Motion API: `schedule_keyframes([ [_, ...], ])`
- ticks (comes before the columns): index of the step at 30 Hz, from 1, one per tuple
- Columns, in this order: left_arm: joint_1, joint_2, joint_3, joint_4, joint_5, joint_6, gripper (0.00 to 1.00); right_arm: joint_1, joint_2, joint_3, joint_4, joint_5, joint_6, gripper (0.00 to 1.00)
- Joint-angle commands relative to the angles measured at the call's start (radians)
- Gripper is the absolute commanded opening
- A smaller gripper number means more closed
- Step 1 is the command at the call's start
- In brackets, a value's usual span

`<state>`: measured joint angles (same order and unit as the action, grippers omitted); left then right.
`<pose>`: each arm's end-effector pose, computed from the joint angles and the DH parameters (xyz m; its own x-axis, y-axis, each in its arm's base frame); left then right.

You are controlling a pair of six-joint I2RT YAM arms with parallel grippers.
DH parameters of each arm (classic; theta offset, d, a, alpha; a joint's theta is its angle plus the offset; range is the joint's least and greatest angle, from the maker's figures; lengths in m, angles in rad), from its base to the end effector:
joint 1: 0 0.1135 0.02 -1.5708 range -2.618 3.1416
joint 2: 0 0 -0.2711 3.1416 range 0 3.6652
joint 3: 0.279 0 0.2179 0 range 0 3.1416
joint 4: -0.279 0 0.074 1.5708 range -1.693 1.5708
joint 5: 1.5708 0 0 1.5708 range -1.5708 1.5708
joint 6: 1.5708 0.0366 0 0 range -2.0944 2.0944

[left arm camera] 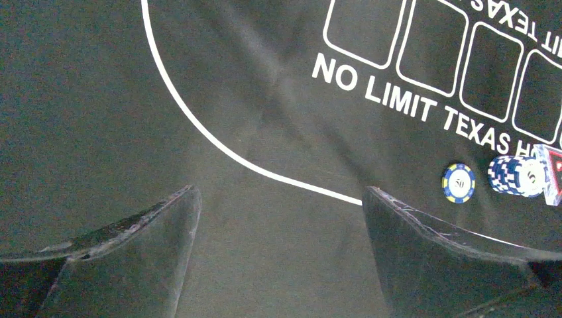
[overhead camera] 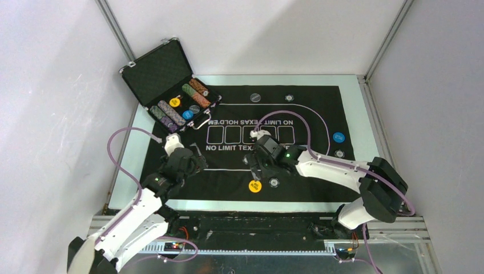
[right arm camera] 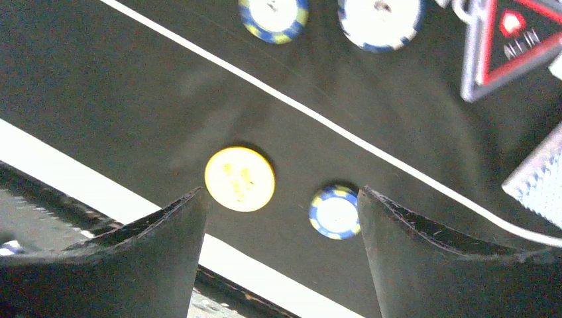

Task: Distribute texas hold em gaming equipment

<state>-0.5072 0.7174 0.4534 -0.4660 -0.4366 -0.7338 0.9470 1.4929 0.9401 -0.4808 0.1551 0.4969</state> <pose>0.1067 -0.0416 0.2235 -0.5432 -0.3924 -0.7422 -0.2680 0.9188 -0.2896 0.1594 0.2118 0.2302 -0.8014 -0.3073 -0.5131 -0.4251 0.8962 0.1273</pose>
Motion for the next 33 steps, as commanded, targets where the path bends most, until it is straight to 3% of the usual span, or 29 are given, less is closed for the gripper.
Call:
schedule_keyframes([
  [1, 0.006, -0.018, -0.007, 0.018, -0.004, -0.001, 0.98, 0.033, 0.064, 0.121, 0.113, -0.074, -0.083, 0.85],
  [8, 0.006, -0.025, -0.005, 0.011, -0.009, -0.001, 0.98, 0.026, 0.308, 0.369, 0.065, -0.017, -0.158, 0.88],
  [15, 0.006, -0.033, -0.005, 0.007, -0.015, -0.001, 0.98, -0.019, 0.460, 0.477, 0.014, -0.026, -0.150, 0.88],
  [26, 0.005, -0.029, -0.005, 0.007, -0.019, -0.003, 0.98, -0.041, 0.546, 0.507, 0.001, 0.033, -0.123, 0.72],
  [33, 0.006, -0.029, -0.006, 0.005, -0.022, -0.004, 0.98, -0.044, 0.562, 0.496, 0.000, 0.034, -0.101, 0.54],
])
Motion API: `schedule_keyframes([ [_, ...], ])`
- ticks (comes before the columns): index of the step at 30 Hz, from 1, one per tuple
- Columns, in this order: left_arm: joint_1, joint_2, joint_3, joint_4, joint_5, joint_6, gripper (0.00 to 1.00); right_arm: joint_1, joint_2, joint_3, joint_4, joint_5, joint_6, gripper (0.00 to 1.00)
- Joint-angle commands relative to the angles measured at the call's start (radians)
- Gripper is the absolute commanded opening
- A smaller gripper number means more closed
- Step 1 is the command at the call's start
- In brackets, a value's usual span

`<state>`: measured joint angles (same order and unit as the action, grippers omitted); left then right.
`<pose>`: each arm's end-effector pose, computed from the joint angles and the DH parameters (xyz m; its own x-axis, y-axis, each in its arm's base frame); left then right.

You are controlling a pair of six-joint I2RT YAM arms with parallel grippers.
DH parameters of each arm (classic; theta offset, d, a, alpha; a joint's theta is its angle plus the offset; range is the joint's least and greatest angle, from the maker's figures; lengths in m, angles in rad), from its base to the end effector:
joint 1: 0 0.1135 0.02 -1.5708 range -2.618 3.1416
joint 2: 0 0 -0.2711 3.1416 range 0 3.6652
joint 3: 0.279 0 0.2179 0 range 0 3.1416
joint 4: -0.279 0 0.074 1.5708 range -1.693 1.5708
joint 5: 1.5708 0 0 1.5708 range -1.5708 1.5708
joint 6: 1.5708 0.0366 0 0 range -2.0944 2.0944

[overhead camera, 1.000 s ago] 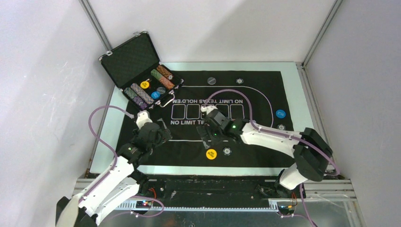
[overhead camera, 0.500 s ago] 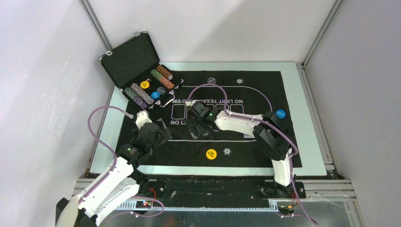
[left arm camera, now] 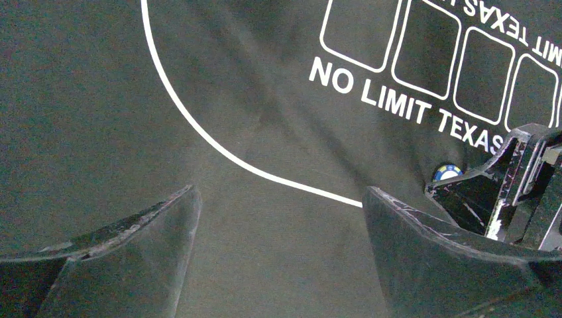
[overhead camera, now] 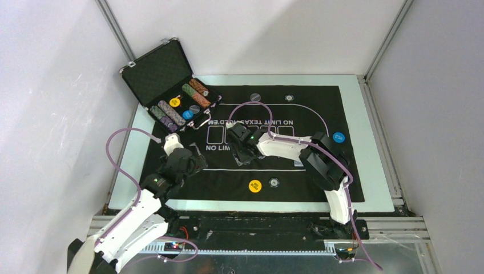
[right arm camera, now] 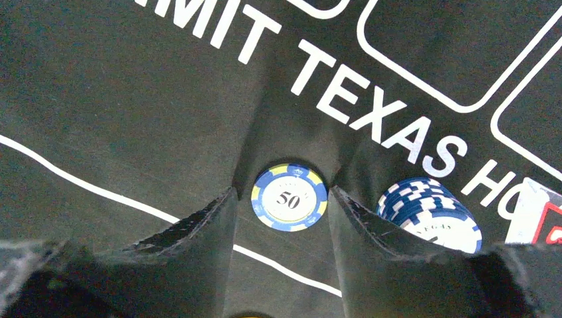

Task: Distribute texas hold em gaming equipment

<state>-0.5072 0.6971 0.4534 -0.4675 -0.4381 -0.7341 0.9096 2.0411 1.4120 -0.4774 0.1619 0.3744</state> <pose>0.1046 -0.0404 0.2253 -0.5301 -0.3995 -0.7480 -0.2642 0.9160 -0.3019 0.2483 0.3096 0.1820 -0.7797 -0.4143 -0.4695 -0.4829 0.8752 0.0296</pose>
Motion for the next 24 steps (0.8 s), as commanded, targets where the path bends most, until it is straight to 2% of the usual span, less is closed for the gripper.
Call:
schedule_keyframes([
  [1, 0.006, -0.008, -0.006, 0.007, -0.021, -0.004, 0.98, -0.006, 0.013, 0.017, -0.001, 0.024, 0.024, 0.53],
  [4, 0.006, -0.005, -0.005, 0.008, -0.021, -0.004, 0.98, -0.007, 0.006, 0.004, 0.003, 0.018, 0.029, 0.48],
  [9, 0.006, -0.005, -0.005, 0.008, -0.021, -0.004, 0.98, -0.012, 0.007, -0.010, -0.002, 0.040, 0.043, 0.47],
  [13, 0.006, -0.005, -0.005, 0.008, -0.021, -0.004, 0.98, -0.014, 0.009, -0.011, -0.010, 0.061, 0.046, 0.58],
  [16, 0.006, -0.005, -0.005, 0.008, -0.021, -0.004, 0.98, -0.011, 0.014, -0.011, -0.013, 0.068, 0.045, 0.59],
  [20, 0.006, -0.006, -0.005, 0.007, -0.023, -0.004, 0.98, 0.000, 0.024, -0.012, -0.016, 0.056, 0.048, 0.52],
  [24, 0.005, -0.010, -0.005, 0.005, -0.026, -0.004, 0.98, 0.001, 0.015, -0.036, 0.001, 0.005, 0.061, 0.38],
])
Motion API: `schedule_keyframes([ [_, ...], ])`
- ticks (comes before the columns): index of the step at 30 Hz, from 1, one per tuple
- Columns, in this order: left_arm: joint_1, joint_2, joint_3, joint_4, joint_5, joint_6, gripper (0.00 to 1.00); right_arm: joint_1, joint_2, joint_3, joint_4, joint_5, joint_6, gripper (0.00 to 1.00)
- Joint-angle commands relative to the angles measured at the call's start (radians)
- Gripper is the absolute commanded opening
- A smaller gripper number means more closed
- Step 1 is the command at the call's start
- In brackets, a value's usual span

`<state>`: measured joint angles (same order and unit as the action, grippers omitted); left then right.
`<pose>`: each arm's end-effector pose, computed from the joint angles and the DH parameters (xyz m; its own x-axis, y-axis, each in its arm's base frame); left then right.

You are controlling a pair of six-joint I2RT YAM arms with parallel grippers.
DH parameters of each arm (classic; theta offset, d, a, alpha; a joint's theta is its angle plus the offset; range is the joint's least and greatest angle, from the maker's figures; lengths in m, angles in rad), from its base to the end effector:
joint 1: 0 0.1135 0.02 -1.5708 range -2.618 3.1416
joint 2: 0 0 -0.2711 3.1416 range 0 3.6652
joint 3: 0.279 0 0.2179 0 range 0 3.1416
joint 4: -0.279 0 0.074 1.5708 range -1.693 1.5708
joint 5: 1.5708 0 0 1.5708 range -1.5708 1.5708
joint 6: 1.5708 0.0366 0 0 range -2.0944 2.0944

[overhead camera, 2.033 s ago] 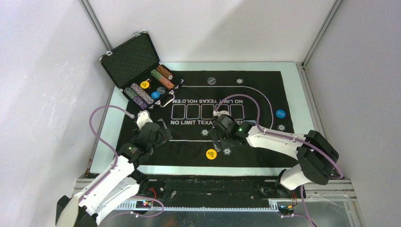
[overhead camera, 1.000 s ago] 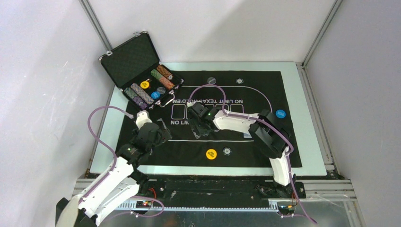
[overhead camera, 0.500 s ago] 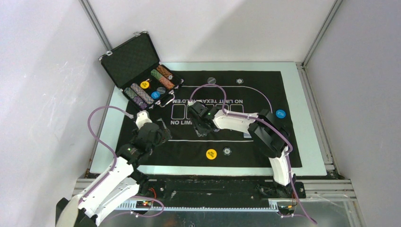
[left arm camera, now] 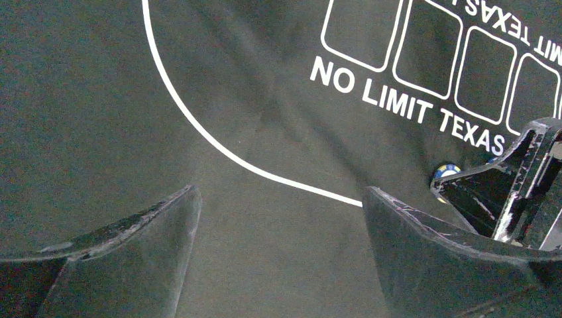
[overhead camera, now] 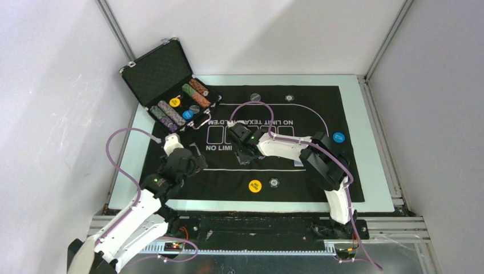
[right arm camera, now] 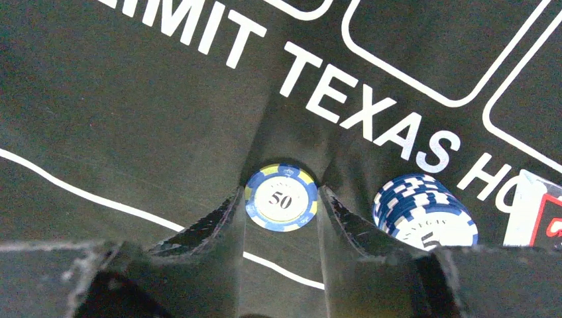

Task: Distribute texas hold em gaming equipment

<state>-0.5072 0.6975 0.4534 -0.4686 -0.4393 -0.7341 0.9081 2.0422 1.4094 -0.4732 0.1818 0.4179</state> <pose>0.1046 -0.0403 0.2252 -0.5304 -0.3989 -0.7480 -0.2653 0.9162 -0.3004 0.2494 0.3088 0.1812 -0.7971 -0.3725 -0.4753 -0.4398 0.8974 0.0342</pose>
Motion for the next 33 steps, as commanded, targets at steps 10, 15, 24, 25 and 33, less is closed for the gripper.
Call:
schedule_keyframes([
  [10, 0.006, -0.023, -0.006, 0.001, -0.024, -0.006, 0.98, 0.002, -0.072, -0.073, 0.032, -0.045, 0.028, 0.24],
  [15, 0.005, -0.027, -0.007, 0.002, -0.024, -0.008, 0.98, 0.020, -0.152, -0.081, 0.034, -0.010, 0.020, 0.22],
  [24, 0.006, -0.024, -0.008, 0.003, -0.020, -0.008, 0.98, 0.040, -0.237, -0.123, 0.016, 0.020, 0.025, 0.30],
  [25, 0.006, -0.024, -0.008, 0.005, -0.017, -0.008, 0.98, 0.038, -0.233, -0.123, 0.014, 0.019, 0.026, 0.35],
  [33, 0.001, 0.026, -0.008, 0.136, 0.170, 0.075, 0.98, 0.021, -0.362, -0.222, 0.018, 0.011, 0.051, 0.72],
])
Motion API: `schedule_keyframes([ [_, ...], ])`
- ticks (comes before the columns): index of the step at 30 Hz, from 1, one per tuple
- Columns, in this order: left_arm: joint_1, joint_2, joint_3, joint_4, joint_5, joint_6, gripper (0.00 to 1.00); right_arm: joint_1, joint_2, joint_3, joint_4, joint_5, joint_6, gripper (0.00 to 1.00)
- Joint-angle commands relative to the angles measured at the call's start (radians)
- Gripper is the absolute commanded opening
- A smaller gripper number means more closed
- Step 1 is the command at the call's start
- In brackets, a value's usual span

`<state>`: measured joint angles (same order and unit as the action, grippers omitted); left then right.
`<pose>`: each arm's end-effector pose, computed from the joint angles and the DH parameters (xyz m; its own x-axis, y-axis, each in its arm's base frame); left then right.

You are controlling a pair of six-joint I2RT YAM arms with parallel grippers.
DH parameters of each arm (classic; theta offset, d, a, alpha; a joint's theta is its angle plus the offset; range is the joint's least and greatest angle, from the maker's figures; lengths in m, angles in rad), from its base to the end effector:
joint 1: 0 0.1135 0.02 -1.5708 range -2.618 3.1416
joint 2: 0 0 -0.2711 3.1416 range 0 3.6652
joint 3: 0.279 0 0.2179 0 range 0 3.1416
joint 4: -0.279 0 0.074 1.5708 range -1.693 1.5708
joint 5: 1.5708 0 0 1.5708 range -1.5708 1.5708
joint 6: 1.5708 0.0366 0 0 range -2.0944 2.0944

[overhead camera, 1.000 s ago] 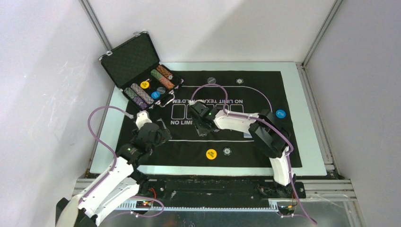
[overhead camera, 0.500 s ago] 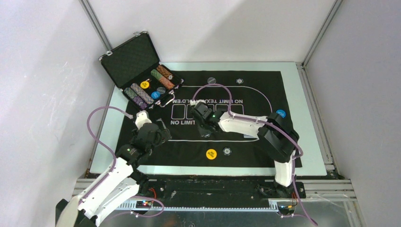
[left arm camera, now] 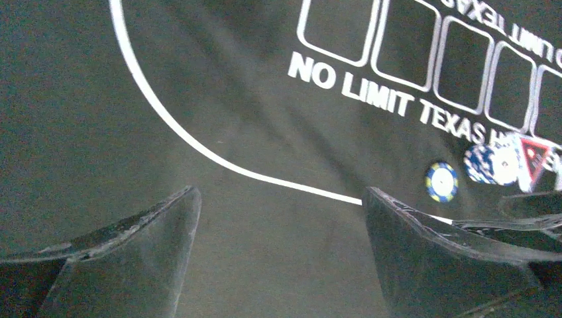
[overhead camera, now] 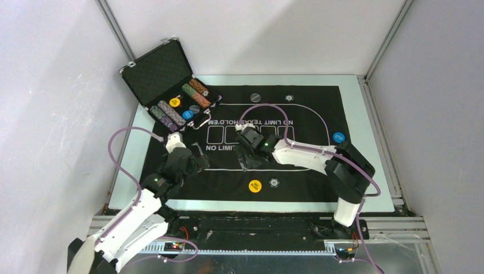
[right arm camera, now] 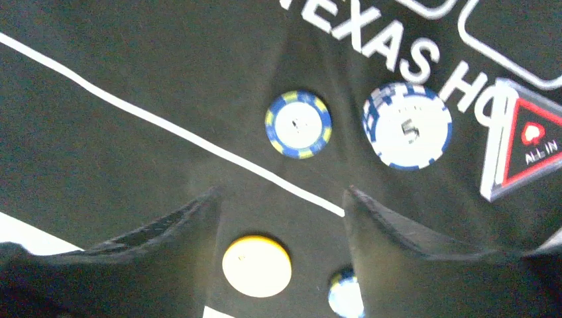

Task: Distribute texas hold em gaming equipment

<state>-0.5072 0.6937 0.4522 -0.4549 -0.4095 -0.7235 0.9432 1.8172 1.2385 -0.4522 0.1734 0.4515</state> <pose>0.1048 -0.0416 0.2260 -0.5385 -0.3955 -0.7441 -0.2373 0.9184 -0.3164 0.2112 0.2803 0.2177 -0.7784 -0.3410 -0.5271 -0.4508 0.8880 0.0911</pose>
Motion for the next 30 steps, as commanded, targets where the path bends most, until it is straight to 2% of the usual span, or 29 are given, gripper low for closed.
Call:
schedule_keyframes([
  [1, -0.003, 0.057, 0.002, 0.162, 0.173, 0.077, 0.98, -0.017, -0.198, -0.088, 0.007, 0.023, 0.021, 0.74],
  [3, -0.036, 0.113, 0.030, 0.200, 0.235, 0.111, 0.98, -0.031, -0.296, -0.157, 0.022, 0.040, 0.041, 0.83],
  [5, -0.101, 0.185, 0.083, 0.210, 0.253, 0.155, 0.98, -0.063, -0.397, -0.237, 0.034, 0.035, 0.077, 0.98],
  [6, -0.149, 0.247, 0.126, 0.211, 0.256, 0.189, 0.98, -0.097, -0.433, -0.268, 0.044, 0.020, 0.099, 0.99],
  [9, -0.227, 0.377, 0.203, 0.243, 0.359, 0.255, 0.98, -0.205, -0.609, -0.405, 0.044, -0.035, 0.126, 1.00],
  [13, -0.243, 0.573, 0.295, 0.276, 0.494, 0.337, 0.98, -0.315, -0.811, -0.525, 0.006, -0.075, 0.099, 1.00],
  [16, -0.243, 0.715, 0.376, 0.272, 0.514, 0.358, 0.98, -0.360, -0.937, -0.587, -0.008, -0.082, 0.075, 1.00],
  [20, -0.247, 0.872, 0.478, 0.231, 0.541, 0.390, 1.00, -0.415, -1.022, -0.633, 0.001, -0.103, 0.047, 1.00],
  [23, -0.248, 0.955, 0.526, 0.217, 0.542, 0.385, 0.95, -0.452, -1.046, -0.651, 0.005, -0.122, 0.026, 1.00],
  [30, -0.259, 1.043, 0.600, 0.166, 0.453, 0.375, 0.91, -0.509, -1.050, -0.682, 0.026, -0.161, 0.007, 1.00],
])
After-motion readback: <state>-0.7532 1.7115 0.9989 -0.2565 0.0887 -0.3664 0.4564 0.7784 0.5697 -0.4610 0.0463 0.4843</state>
